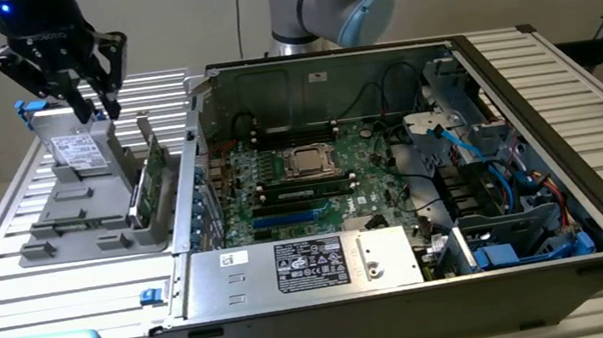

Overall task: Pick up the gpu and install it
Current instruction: 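Pick up the gpu and move the gpu toward the slot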

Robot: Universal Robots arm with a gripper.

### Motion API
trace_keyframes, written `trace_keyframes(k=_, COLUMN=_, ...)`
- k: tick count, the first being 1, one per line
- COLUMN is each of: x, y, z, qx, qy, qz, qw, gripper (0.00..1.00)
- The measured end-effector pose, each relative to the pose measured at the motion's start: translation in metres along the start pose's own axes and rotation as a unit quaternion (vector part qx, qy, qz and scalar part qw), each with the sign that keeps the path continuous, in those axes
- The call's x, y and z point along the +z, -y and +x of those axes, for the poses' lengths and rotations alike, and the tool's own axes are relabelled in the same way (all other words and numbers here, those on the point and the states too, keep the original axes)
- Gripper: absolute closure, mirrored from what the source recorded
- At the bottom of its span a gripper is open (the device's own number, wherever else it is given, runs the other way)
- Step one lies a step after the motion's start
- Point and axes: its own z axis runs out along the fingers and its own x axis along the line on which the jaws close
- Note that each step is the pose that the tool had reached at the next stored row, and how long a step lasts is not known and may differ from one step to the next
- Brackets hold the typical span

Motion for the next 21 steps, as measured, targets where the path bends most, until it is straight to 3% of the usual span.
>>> trace_keyframes(k=3, x=0.0041, y=0.0008, z=0.0, qx=-0.009, qy=-0.0005, qz=-0.002, qw=1.0, gripper=0.56)
trace_keyframes(k=6, x=0.0075, y=0.0036, z=0.0, qx=-0.014, qy=-0.001, qz=-0.0078, qw=0.9999, gripper=0.56)
trace_keyframes(k=10, x=0.0111, y=0.0103, z=0.001, qx=-0.014, qy=-0.0012, qz=-0.013, qw=0.9998, gripper=0.56)
trace_keyframes(k=14, x=0.0181, y=0.0169, z=0.001, qx=-0.013, qy=-0.0011, qz=-0.0136, qw=0.9998, gripper=0.56)
trace_keyframes(k=21, x=0.0306, y=0.02, z=-0.002, qx=-0.004, qy=-0.0007, qz=-0.0138, qw=0.9999, gripper=0.56)
